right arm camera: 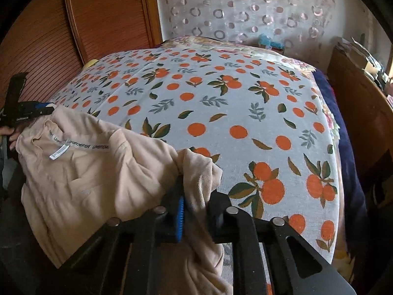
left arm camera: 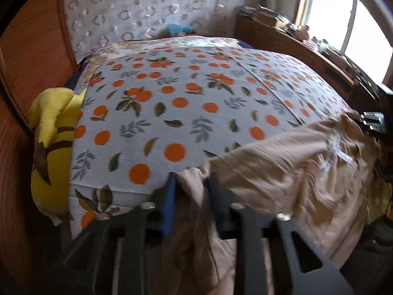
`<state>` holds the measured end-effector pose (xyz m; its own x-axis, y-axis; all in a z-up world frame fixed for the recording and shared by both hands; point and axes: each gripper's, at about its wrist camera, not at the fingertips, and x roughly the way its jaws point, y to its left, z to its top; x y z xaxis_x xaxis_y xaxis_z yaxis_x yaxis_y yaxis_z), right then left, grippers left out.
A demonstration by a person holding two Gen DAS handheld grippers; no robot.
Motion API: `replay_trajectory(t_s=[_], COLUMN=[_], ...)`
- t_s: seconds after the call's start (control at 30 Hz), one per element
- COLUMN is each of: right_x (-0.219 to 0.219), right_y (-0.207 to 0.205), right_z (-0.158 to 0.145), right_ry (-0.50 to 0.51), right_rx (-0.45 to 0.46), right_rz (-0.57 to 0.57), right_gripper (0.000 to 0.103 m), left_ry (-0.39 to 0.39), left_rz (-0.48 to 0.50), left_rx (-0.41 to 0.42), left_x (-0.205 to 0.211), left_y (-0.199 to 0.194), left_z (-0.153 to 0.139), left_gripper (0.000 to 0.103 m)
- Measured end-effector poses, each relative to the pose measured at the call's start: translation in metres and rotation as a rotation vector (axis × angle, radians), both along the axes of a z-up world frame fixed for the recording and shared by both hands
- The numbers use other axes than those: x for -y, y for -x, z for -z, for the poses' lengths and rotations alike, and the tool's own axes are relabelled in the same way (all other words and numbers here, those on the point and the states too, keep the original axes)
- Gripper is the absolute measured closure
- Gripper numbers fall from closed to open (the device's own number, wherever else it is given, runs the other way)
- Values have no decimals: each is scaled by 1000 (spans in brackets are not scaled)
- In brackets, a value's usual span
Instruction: Fold small clothes
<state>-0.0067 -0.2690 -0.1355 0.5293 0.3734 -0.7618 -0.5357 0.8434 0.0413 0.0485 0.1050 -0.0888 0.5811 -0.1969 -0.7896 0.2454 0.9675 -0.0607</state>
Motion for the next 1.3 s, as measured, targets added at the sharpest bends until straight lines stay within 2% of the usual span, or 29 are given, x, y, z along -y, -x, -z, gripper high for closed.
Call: replay_trajectory(t_s=[0.1,0.17,0.33,0.4,0.53,0.67,0.83,1.03,1.13,1.3], right_x=[2,9,28,32,41,49,55,62,68,65], right_y=[11,21,61,77,105,137,165,184,196,220], right_z=[-8,-18,-71,-103,-172,-247,-323,-390,-417,-429], right_ry=[-26,-74,-219,-251,-327,-329,-260,-201,-190,-173], right_rx=[29,60,174,245,386,553,714,825,862,885], right_rz=[17,35,31,9,-48,-89,-88,-33,-5,17], right_gripper=[91,92,93,93,93,93,93,93,93,93], left_ry=[18,55,170,187,167,126,80,35,29,16], left_rz=[4,-10,-17,-6,10,5,-32,-75,-80,-75], left_rx=[56,129,366,452,613,747,866,971,1008,1044], left_x=[3,3,6,10,17,15,5,-5,-9,-9], left_y=[15,30,81,93,111,120,121,126,134,148], left_z=[-11,-32,-117,-153,-227,-294,-352,-398,-410,-410], left_gripper=[92,93,94,94,94,94,94,94,94,94])
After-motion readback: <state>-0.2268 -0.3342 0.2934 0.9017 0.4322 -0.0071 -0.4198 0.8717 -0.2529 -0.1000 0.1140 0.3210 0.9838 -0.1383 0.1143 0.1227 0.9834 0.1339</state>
